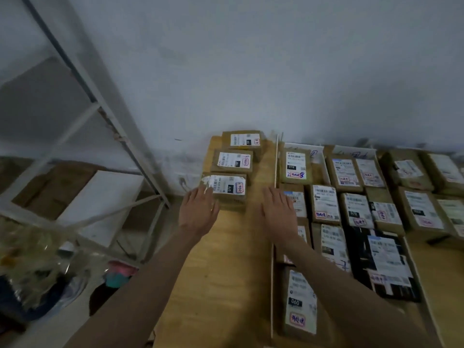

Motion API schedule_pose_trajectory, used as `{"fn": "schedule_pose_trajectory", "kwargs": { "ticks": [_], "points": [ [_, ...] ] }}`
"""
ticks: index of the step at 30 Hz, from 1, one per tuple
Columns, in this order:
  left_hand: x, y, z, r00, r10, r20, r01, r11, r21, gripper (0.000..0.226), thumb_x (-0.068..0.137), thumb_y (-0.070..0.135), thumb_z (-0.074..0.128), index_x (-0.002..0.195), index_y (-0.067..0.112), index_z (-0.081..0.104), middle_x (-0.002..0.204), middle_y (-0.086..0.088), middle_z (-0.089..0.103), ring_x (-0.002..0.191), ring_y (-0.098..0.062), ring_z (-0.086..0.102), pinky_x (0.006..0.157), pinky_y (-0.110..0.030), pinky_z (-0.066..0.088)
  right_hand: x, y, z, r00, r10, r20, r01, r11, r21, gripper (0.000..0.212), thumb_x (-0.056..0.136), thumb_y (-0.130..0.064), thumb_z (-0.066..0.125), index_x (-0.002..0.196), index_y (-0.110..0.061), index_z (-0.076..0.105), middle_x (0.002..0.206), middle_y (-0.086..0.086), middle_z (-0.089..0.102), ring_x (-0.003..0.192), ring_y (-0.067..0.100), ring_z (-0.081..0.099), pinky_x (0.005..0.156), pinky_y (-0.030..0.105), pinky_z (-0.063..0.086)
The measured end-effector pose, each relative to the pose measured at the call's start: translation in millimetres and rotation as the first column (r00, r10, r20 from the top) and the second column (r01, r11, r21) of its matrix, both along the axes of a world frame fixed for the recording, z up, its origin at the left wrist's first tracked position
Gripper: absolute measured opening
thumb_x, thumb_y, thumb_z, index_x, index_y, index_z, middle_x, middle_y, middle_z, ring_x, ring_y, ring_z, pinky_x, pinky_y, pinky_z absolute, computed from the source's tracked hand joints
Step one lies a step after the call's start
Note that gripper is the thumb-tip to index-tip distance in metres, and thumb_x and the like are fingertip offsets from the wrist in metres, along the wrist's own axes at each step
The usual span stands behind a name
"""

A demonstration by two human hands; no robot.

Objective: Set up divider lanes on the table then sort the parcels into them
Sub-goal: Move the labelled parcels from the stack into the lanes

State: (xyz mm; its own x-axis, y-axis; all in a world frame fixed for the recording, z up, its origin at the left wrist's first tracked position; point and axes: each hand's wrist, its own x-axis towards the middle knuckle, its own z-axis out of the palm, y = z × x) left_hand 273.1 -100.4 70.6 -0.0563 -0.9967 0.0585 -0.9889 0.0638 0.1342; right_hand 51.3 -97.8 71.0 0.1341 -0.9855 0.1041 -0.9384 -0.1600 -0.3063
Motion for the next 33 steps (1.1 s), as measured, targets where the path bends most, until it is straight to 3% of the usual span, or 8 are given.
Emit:
{"fn": "schedule_pose_trajectory", "kwargs": {
  "ticks": [8, 12, 16, 19, 23, 27, 31, 33],
  "points": [
    [33, -62, -55, 0.995, -0.034, -0.092, 0.047, 0.988, 0.149, 0.051, 0.102, 0.037, 0.038, 0.146, 0.01, 0.039, 0.151, -0.013, 0.041, 0.131, -0.031, 0.044, 0.111, -0.045, 0.036, 46, -45, -49, 0.999, -0.019, 0.029, 0.014, 0.987, 0.157, 0.036, 0.098, -0.026, 0.04, 0.132, -0.016, 0.045, 0.129, 0.002, 0.053, 0.116, 0.019, 0.054, 0.1, 0.038, 0.045],
    [39, -74, -84, 0.994, -0.07, -0.079, 0.083, 0.982, 0.169, 0.042, 0.099, 0.033, 0.046, 0.134, 0.009, 0.051, 0.144, -0.015, 0.049, 0.121, -0.034, 0.052, 0.101, -0.046, 0.043, 56, -60, -69, 0.996, 0.007, 0.089, -0.034, 0.949, 0.312, 0.047, 0.097, -0.018, 0.045, 0.143, -0.014, 0.036, 0.146, 0.003, 0.04, 0.117, 0.024, 0.053, 0.091, 0.041, 0.05],
    [42, -71, -94, 0.991, -0.08, -0.106, 0.088, 0.993, 0.073, 0.035, 0.095, 0.029, 0.055, 0.126, 0.011, 0.059, 0.141, -0.014, 0.053, 0.115, -0.036, 0.056, 0.092, -0.046, 0.049, 58, -68, -79, 0.995, 0.04, 0.092, -0.076, 0.902, 0.425, 0.054, 0.094, -0.01, 0.048, 0.146, -0.014, 0.032, 0.158, 0.0, 0.026, 0.121, 0.027, 0.051, 0.089, 0.046, 0.053],
    [50, -70, -99, 0.982, -0.118, -0.144, 0.128, 0.99, 0.062, 0.032, 0.098, 0.031, 0.049, 0.123, 0.012, 0.057, 0.143, -0.013, 0.049, 0.12, -0.034, 0.051, 0.093, -0.046, 0.049, 58, -61, -76, 0.995, 0.048, 0.085, -0.076, 0.929, 0.361, 0.038, 0.097, -0.014, 0.049, 0.135, -0.013, 0.047, 0.142, 0.004, 0.046, 0.118, 0.023, 0.053, 0.092, 0.041, 0.053],
    [59, -72, -109, 0.969, -0.168, -0.181, 0.185, 0.979, 0.081, 0.044, 0.098, 0.045, 0.034, 0.116, 0.013, 0.056, 0.141, -0.01, 0.049, 0.124, -0.029, 0.049, 0.092, -0.046, 0.05, 59, -52, -72, 0.989, 0.106, 0.108, -0.134, 0.945, 0.297, 0.023, 0.098, -0.022, 0.052, 0.119, -0.016, 0.056, 0.125, 0.005, 0.061, 0.108, 0.023, 0.061, 0.079, 0.04, 0.057],
    [62, -74, -119, 0.95, -0.236, -0.206, 0.263, 0.958, 0.113, 0.05, 0.098, 0.049, 0.038, 0.126, 0.01, 0.052, 0.146, -0.01, 0.043, 0.135, -0.032, 0.042, 0.102, -0.049, 0.046, 55, -62, -77, 0.996, -0.075, 0.046, 0.059, 0.956, 0.286, 0.038, 0.096, -0.023, 0.054, 0.133, -0.016, 0.047, 0.13, 0.006, 0.048, 0.116, 0.021, 0.049, 0.092, 0.039, 0.05],
    [55, -76, -120, 0.944, -0.238, -0.23, 0.276, 0.95, 0.149, 0.049, 0.098, 0.046, 0.038, 0.134, 0.014, 0.047, 0.154, -0.007, 0.034, 0.147, -0.031, 0.023, 0.115, -0.052, 0.031, 54, -70, -83, 0.969, -0.205, 0.136, 0.098, 0.829, 0.551, 0.047, 0.101, -0.024, 0.048, 0.145, -0.012, 0.033, 0.141, 0.013, 0.044, 0.123, 0.028, 0.051, 0.096, 0.044, 0.049],
    [48, -67, -112, 0.952, -0.108, -0.287, 0.155, 0.977, 0.145, 0.052, 0.097, 0.038, 0.051, 0.143, 0.018, 0.038, 0.156, -0.006, 0.029, 0.145, -0.031, 0.026, 0.111, -0.05, 0.038, 55, -65, -88, 0.966, -0.224, 0.13, 0.101, 0.788, 0.607, 0.048, 0.102, -0.024, 0.049, 0.144, -0.008, 0.034, 0.14, 0.014, 0.043, 0.123, 0.029, 0.051, 0.096, 0.04, 0.047]
  ]
}}
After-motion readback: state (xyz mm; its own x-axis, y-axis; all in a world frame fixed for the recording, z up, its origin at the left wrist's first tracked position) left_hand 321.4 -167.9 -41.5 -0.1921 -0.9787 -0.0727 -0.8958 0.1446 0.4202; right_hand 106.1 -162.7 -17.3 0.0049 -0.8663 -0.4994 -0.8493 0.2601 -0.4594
